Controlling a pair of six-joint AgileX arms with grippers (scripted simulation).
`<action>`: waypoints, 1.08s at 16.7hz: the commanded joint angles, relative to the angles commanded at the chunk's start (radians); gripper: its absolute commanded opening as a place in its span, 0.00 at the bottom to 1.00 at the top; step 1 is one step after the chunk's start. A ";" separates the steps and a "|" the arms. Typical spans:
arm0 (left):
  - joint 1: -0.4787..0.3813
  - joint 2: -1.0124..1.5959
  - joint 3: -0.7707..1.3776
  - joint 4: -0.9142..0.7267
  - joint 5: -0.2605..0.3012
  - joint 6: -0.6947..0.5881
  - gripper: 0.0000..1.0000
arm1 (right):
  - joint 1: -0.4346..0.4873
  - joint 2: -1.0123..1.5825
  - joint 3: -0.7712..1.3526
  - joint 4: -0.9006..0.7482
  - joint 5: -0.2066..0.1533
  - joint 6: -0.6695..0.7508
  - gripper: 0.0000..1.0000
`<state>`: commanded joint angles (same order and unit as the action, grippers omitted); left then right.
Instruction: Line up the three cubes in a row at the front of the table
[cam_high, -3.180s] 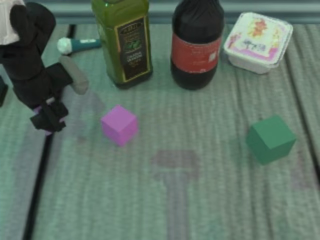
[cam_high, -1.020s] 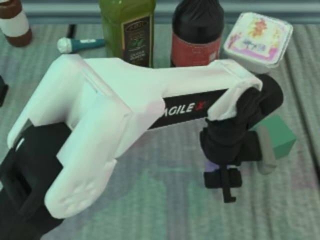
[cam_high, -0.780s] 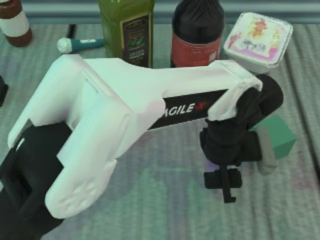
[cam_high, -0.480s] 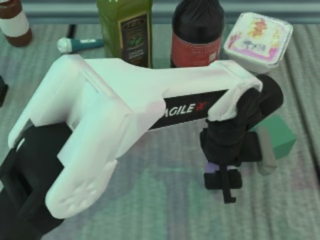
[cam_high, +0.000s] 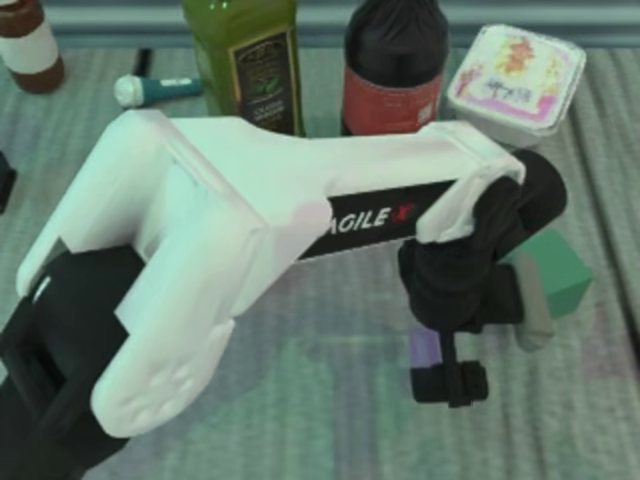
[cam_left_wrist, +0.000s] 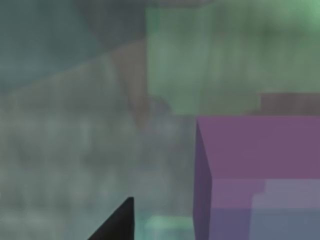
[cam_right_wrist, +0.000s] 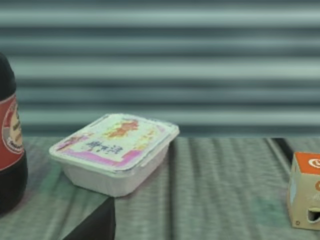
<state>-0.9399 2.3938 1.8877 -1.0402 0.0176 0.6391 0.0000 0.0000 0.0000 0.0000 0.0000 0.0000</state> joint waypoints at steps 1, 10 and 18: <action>0.000 0.000 0.000 0.000 0.000 0.000 1.00 | 0.000 0.000 0.000 0.000 0.000 0.000 1.00; 0.010 -0.015 0.063 -0.076 0.000 -0.001 1.00 | 0.000 0.000 0.000 0.000 0.000 0.000 1.00; 0.023 -0.058 0.180 -0.237 -0.001 0.000 1.00 | 0.000 0.000 0.000 0.000 0.000 0.000 1.00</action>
<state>-0.9170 2.3363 2.0679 -1.2775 0.0169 0.6392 0.0000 0.0000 0.0000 0.0000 0.0000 0.0000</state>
